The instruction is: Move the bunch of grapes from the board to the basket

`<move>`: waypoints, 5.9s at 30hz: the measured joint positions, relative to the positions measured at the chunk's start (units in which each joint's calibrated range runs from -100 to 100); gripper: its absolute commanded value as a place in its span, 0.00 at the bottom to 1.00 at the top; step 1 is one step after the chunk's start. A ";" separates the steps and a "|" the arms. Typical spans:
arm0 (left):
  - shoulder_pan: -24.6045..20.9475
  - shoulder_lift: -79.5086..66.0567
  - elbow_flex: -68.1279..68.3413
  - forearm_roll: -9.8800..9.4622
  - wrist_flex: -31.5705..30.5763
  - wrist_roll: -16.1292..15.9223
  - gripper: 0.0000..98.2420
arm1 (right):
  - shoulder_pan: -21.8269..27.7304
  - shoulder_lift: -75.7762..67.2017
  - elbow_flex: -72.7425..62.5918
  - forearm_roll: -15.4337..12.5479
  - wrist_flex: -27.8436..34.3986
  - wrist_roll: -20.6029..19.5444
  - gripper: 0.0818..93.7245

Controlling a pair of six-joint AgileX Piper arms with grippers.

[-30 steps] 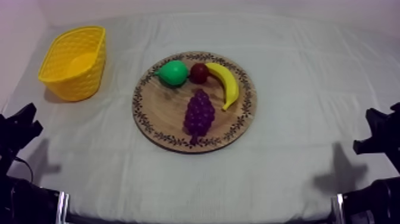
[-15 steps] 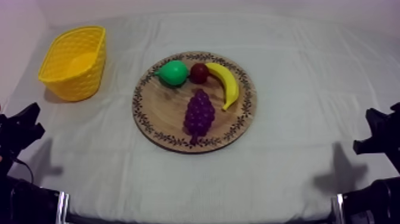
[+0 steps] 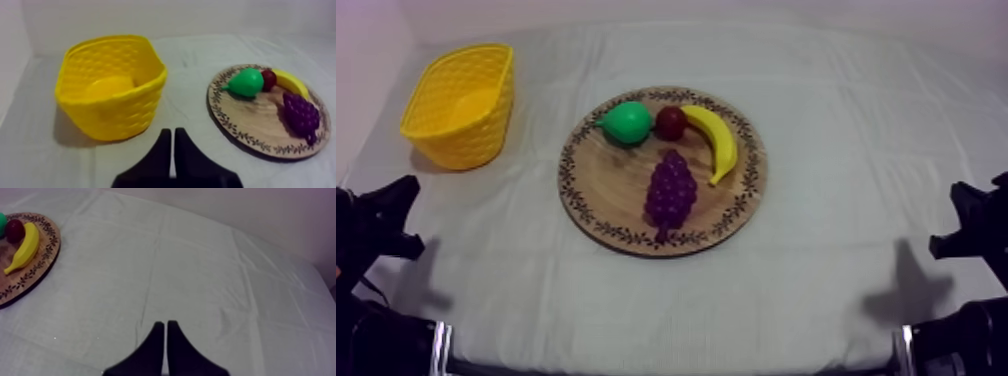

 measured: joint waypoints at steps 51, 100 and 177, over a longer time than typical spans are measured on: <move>10.73 72.01 -65.44 18.62 37.79 -3.13 0.00 | 0.00 0.00 0.00 0.00 0.00 -0.04 0.00; 29.06 115.13 -96.04 7.70 48.20 21.44 0.05 | 0.00 0.00 0.00 0.00 0.00 -0.01 0.00; 24.22 143.09 -108.53 9.59 46.77 19.94 0.48 | 0.00 0.00 0.00 0.00 0.00 -0.02 0.00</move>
